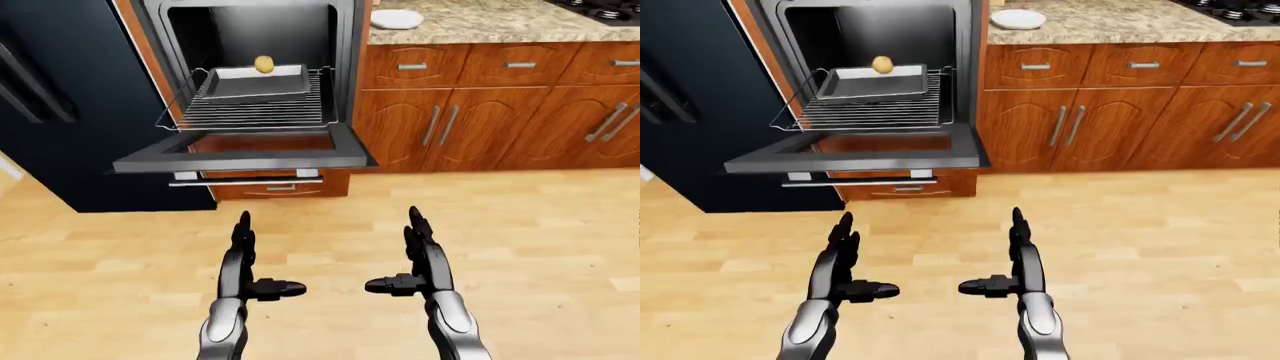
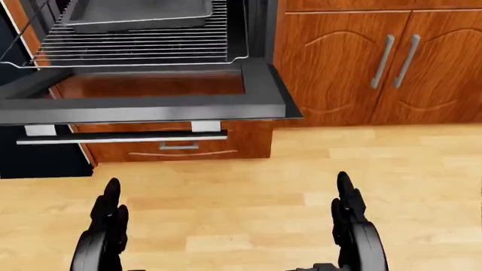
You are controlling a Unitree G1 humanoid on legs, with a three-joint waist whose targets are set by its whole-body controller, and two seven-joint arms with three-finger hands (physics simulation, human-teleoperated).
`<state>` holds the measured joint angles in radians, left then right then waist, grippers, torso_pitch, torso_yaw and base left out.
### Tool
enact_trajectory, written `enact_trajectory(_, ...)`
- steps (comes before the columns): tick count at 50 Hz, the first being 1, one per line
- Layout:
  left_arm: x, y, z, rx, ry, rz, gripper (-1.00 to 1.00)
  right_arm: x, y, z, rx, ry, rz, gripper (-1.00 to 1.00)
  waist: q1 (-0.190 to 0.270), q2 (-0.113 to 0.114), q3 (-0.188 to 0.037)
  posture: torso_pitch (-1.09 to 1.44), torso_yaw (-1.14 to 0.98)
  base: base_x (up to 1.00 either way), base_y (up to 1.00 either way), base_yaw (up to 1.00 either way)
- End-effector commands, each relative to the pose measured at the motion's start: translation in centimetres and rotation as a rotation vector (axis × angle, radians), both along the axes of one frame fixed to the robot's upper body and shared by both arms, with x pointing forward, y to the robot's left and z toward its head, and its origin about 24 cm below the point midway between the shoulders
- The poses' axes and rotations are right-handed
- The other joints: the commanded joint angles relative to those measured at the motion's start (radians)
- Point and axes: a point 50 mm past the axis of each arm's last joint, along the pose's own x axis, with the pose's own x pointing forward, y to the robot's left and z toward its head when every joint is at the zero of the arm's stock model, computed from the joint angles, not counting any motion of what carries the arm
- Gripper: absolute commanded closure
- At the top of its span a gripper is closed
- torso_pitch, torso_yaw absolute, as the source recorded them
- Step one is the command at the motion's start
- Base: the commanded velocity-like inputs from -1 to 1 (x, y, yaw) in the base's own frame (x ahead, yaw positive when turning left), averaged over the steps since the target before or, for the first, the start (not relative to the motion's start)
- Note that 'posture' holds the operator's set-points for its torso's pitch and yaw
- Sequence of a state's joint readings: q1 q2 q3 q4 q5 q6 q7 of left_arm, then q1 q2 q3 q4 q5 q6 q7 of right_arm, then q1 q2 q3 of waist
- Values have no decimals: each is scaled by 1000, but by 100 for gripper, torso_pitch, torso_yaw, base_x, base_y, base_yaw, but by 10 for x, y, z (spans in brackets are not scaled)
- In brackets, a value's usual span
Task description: Pick the potato from the oven and place it on the plate on the counter.
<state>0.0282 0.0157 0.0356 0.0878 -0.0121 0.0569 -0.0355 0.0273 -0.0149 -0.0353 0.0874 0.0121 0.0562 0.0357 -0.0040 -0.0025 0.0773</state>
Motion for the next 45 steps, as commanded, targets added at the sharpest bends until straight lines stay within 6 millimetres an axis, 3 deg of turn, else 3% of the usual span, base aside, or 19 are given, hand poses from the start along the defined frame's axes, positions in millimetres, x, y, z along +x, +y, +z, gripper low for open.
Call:
enact_trajectory(1, 11, -2, 36, 19, -182, -9, -100, 12, -3, 31, -11, -173, -9, -100, -2, -8, -1, 0, 0, 0, 0, 0)
enact_trajectory(3, 11, -4, 38, 5, -178, -22, -100, 13, -4, 30, -13, -175, -11, -100, 6, 0, -63, 0, 0, 0, 0, 0)
enact_trajectory(4, 13, -3, 38, 7, -178, -19, -100, 14, -4, 32, -13, -176, -11, -100, 6, -1, -52, 0, 0, 0, 0, 0)
enact_trajectory(5, 14, -3, 39, 10, -179, -18, -100, 14, -4, 32, -13, -176, -11, -100, 6, -8, -17, 0, 0, 0, 0, 0)
enact_trajectory(7, 14, -3, 40, 12, -182, -15, -100, 14, -3, 30, -17, -175, -8, -100, 8, -9, -69, 0, 0, 0, 0, 0)
enact_trajectory(8, 15, -3, 39, 12, -179, -16, -100, 14, -4, 30, -21, -175, -10, -100, 8, -8, -75, 0, 0, 0, 0, 0)
enact_trajectory(12, 17, -1, 50, 16, -186, -20, -100, 16, -4, 39, -23, -163, -5, -100, 7, -6, -80, 0, 0, 0, 0, 0)
enact_trajectory(20, 20, -1, 119, 38, -256, -37, -100, 30, -5, 78, -21, -201, -6, -100, 8, -4, -88, 0, 0, 0, 0, 0)
enact_trajectory(25, 24, 2, 145, 49, -289, -31, -100, 38, -7, 120, 5, -252, -15, -100, 10, -3, -97, 0, 0, 0, 0, 0)
enact_trajectory(26, 23, 1, 144, 51, -292, -34, -100, 37, -8, 123, 8, -255, -14, -100, 11, 2, -112, 0, 0, 0, -25, 0)
enact_trajectory(29, 26, 4, 147, 47, -294, -26, -100, 38, -9, 125, 9, -259, -10, -100, 14, 61, -70, 0, 0, 10, -60, 0)
enact_trajectory(32, 25, 4, 149, 52, -297, -31, -100, 37, -8, 128, 10, -267, -7, -100, 25, 69, -72, 0, 0, 21, -76, 0)
enact_trajectory(37, 25, 6, 147, 50, -297, -26, -100, 35, -8, 131, 7, -275, -8, -100, 46, 34, -55, 0, 0, 21, -75, 0)
enact_trajectory(40, 27, 4, 156, 58, -308, -30, -100, 34, -8, 133, 9, -283, -9, -100, 54, -5, -60, 0, 0, 21, -76, 0)
enact_trajectory(41, 27, 3, 155, 58, -308, -32, -100, 34, -9, 133, 8, -284, -9, -100, 54, -28, -66, 0, 0, 23, -75, 0)
enact_trajectory(42, 27, 4, 154, 53, -307, -33, -100, 33, -9, 133, 7, -282, -9, -100, 53, -67, -77, 0, 0, 24, -76, 0)
enact_trajectory(43, 28, 4, 153, 54, -304, -32, -100, 33, -8, 130, 3, -278, -7, -100, 44, -126, -93, 0, 0, 36, -82, 0)
enact_trajectory(44, 29, 6, 156, 57, -304, -26, -100, 34, -8, 130, 3, -279, -6, -100, 33, -54, -53, 0, 0, 41, -85, 0)
enact_trajectory(45, 31, 7, 160, 59, -310, -20, -100, 34, -8, 132, 4, -282, -5, -100, 38, -63, -38, 0, 0, 41, -86, 0)
